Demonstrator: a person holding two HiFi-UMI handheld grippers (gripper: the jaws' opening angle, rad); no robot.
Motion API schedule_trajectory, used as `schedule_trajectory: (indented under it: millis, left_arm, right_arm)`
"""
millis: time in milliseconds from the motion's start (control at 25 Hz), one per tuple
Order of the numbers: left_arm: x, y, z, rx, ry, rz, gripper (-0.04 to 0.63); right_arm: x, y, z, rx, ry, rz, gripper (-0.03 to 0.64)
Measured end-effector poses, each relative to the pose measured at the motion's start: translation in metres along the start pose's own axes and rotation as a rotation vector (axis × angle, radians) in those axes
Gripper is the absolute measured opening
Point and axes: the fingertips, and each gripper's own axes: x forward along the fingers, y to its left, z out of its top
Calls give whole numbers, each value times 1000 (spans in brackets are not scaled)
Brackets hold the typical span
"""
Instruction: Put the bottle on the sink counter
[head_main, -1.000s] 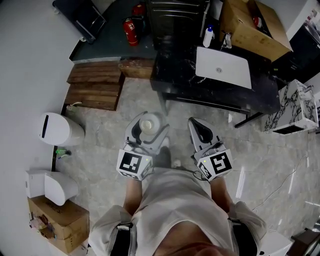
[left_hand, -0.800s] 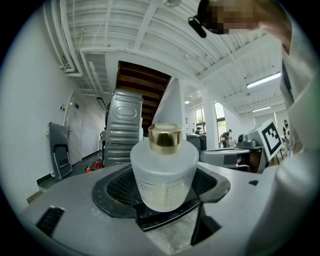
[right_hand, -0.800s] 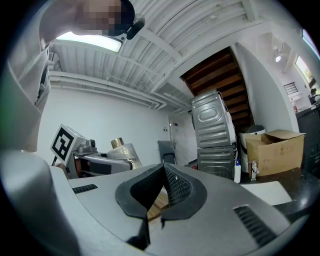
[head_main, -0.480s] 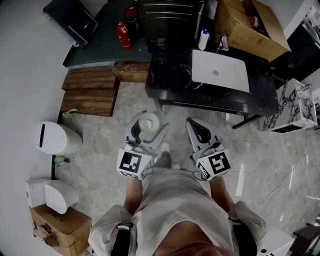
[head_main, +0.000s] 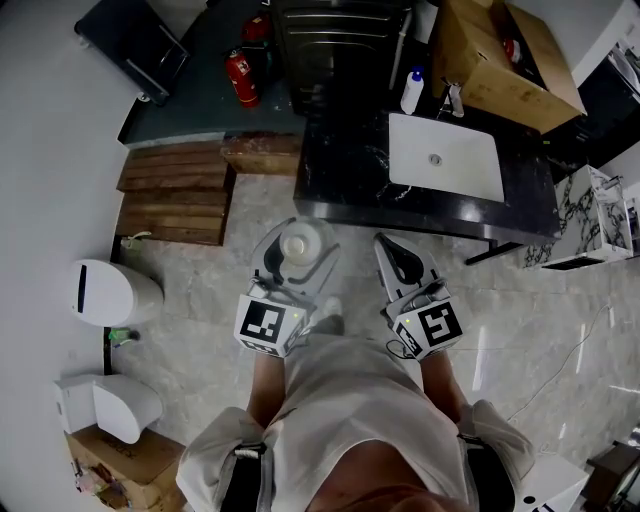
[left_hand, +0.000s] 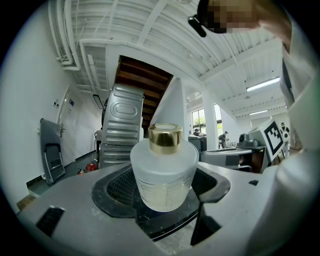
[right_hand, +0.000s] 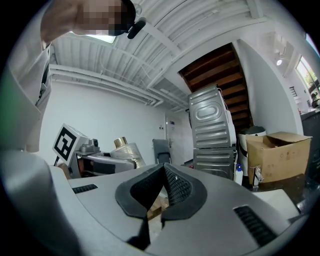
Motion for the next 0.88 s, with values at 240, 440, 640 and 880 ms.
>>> schedule_trajectory:
  millis: [240, 440, 640, 880]
  left_arm:
    - [27, 35, 4, 0, 1, -25, 327]
    - [47, 57, 5, 3, 0, -58, 327]
    - [63, 80, -2, 0, 12, -84, 327]
    - [78, 99, -10, -14, 23, -106, 327]
  right_arm:
    - [37, -13, 1, -7, 12, -29, -3]
    - [62, -24, 0, -9, 25, -67, -3]
    - [87, -30, -5, -13, 39, -92, -3]
    - [103, -35, -12, -8, 64, -123, -3]
